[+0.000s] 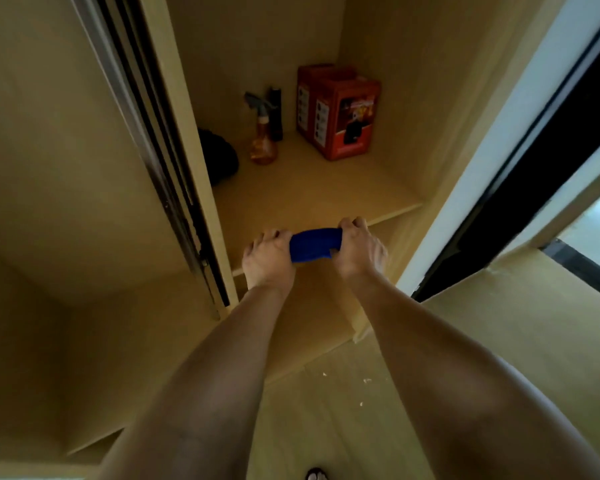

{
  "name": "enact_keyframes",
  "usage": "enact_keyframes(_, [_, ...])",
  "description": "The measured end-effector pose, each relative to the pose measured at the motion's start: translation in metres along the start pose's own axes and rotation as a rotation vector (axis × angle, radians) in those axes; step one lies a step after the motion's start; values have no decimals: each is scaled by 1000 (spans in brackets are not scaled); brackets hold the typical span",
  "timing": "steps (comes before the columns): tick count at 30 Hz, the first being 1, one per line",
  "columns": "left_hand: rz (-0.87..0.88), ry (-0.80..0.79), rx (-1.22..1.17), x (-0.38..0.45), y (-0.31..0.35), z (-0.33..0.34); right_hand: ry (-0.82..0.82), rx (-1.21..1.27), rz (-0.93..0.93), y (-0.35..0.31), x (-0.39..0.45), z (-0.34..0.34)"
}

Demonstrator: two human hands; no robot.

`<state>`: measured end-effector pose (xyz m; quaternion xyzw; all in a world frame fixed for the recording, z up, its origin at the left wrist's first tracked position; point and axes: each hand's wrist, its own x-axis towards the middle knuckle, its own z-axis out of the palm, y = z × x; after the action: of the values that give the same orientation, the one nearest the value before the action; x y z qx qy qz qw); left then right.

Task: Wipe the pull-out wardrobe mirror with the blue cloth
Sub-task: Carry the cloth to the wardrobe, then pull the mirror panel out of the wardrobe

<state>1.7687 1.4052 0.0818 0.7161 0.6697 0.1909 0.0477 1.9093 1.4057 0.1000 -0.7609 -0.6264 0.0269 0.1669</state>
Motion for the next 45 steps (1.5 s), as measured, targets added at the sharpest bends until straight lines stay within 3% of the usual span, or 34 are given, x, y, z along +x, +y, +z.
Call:
enact_keyframes(4, [-32, 52, 26, 29, -1, -3, -62, 89, -27, -7, 30, 3])
enact_keyframes(7, [-26, 105, 171, 44, -3, 0, -72, 201, -26, -14, 49, 8])
enact_keyframes(12, [-66, 231, 191, 76, -5, -6, 45, 367, -67, -29, 79, 14])
enact_keyframes(15, [-61, 225, 194, 95, -5, -11, 95, 415, -102, -33, 96, 19])
enact_keyframes(18, [-119, 27, 222, 98, -7, -1, -157, 301, -173, -32, 104, 34])
enact_keyframes(21, [-209, -147, 200, 91, -12, 19, -445, 19, -279, -24, 106, 52])
enact_keyframes(25, [-193, -125, 166, 85, -12, 25, -315, -233, -353, -17, 99, 58])
enact_keyframes(30, [-176, -108, 182, 71, -9, 17, -211, -284, -304, -29, 85, 53])
enact_keyframes(35, [-115, -70, 135, 43, -13, 6, -153, -257, -307, -44, 60, 44])
enact_keyframes(39, [-108, -29, 11, 18, -28, -11, -11, -202, -347, -72, 37, 29])
enact_keyframes(45, [-54, -1, -7, -19, -54, -42, 10, -82, -424, -121, -10, 10])
